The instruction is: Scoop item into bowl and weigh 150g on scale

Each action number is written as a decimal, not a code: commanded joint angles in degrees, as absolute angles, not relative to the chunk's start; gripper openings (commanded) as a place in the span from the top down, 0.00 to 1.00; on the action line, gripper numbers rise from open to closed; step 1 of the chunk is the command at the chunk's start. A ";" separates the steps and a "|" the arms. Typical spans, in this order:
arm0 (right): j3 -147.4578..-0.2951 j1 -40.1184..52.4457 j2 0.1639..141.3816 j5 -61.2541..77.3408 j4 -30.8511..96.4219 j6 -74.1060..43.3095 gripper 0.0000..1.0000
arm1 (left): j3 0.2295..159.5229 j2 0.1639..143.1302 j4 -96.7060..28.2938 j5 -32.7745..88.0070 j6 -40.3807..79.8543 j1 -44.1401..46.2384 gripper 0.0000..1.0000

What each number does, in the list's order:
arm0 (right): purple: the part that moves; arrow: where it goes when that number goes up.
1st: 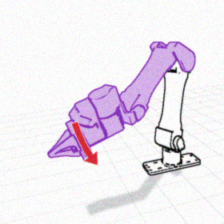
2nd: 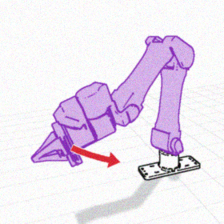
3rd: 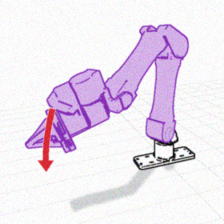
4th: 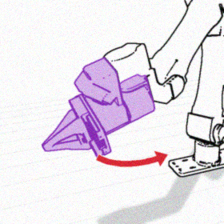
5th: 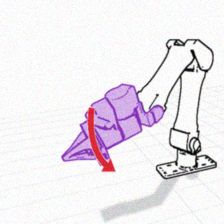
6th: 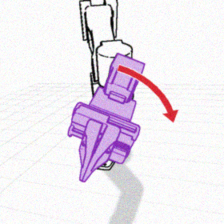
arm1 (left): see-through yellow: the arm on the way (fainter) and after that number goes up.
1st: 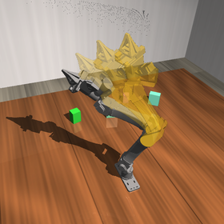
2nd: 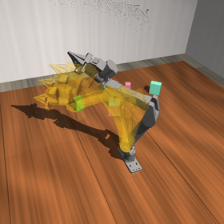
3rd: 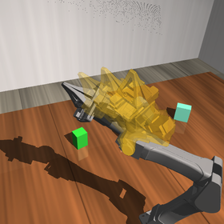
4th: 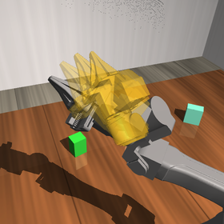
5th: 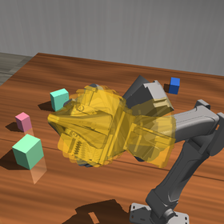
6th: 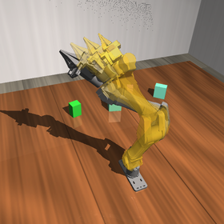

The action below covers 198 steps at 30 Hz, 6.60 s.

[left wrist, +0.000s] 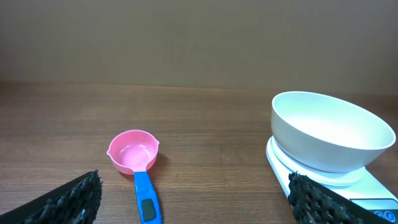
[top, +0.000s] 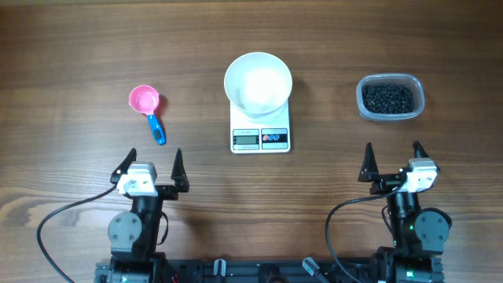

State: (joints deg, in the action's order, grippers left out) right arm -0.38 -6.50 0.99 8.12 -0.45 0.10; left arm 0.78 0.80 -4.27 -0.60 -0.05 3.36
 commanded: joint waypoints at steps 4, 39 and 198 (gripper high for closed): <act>-0.30 -6.26 0.43 8.99 -0.62 -0.14 0.00 | 0.32 0.38 -3.92 -0.78 0.75 3.14 0.00; -0.30 -6.26 0.43 8.99 -0.62 -0.14 0.00 | 54.98 36.56 -34.04 27.38 1.76 3.09 0.00; -0.30 -6.28 0.43 8.99 -0.62 -0.16 0.00 | 89.84 92.03 -61.89 2.13 26.92 -3.84 0.00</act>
State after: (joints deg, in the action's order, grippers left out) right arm -0.36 -6.50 0.99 8.12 -0.43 0.10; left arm 90.15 91.94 -61.89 3.60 29.23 0.21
